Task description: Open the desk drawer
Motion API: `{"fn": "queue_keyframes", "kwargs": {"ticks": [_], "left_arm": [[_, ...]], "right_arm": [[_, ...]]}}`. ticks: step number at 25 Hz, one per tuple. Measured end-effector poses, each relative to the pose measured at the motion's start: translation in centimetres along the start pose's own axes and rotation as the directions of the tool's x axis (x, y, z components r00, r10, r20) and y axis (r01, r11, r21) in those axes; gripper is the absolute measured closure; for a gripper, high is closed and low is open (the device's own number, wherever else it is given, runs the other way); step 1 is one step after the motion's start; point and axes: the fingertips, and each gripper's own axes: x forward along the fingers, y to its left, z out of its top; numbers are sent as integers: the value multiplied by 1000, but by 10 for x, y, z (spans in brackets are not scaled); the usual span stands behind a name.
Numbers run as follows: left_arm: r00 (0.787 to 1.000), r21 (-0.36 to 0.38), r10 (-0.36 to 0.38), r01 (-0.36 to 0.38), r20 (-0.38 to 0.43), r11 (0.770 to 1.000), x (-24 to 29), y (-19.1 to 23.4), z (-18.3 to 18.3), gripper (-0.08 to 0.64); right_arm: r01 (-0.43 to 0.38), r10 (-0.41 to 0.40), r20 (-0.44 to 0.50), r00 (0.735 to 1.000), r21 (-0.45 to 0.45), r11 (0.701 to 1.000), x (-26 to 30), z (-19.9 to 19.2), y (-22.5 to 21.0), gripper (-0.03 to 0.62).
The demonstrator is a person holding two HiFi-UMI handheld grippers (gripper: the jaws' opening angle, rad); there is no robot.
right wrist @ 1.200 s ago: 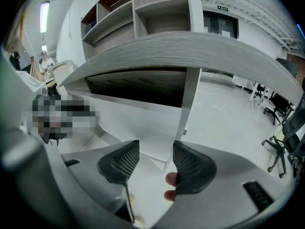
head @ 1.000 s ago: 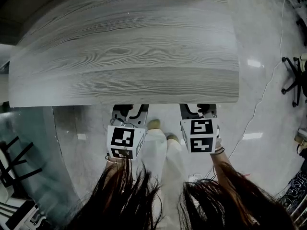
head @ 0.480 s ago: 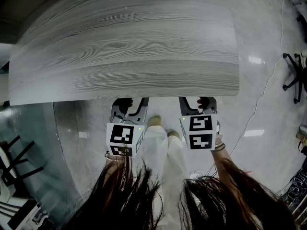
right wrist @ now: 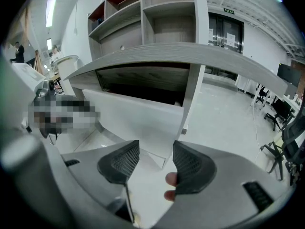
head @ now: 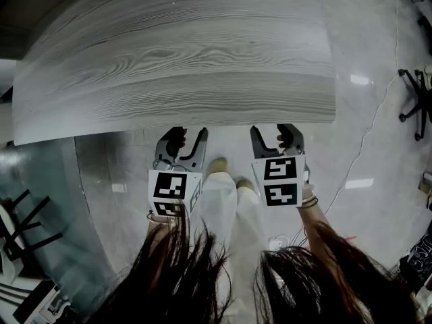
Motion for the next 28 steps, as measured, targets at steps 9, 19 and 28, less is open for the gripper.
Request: {"fn": "queue_keyframes", "kwargs": {"ticks": [9,19,28], "left_arm": [[1000,-2,7,-7,2,1000,-6,-4,-5,417],[1000,-5,13,-13,0,1000,-10,-10,-12,417],[1000,-11,27,-27,0,1000,-18,-12,-17,417]], "right_arm": [[-3,3,-3,1000,-8,1000,-5,-7,3,387],[-4,4,-3,1000,-9,1000,-9,-15,5,387],[-10,10,-6,1000,-16,1000,-15,-21,11,387]]}}
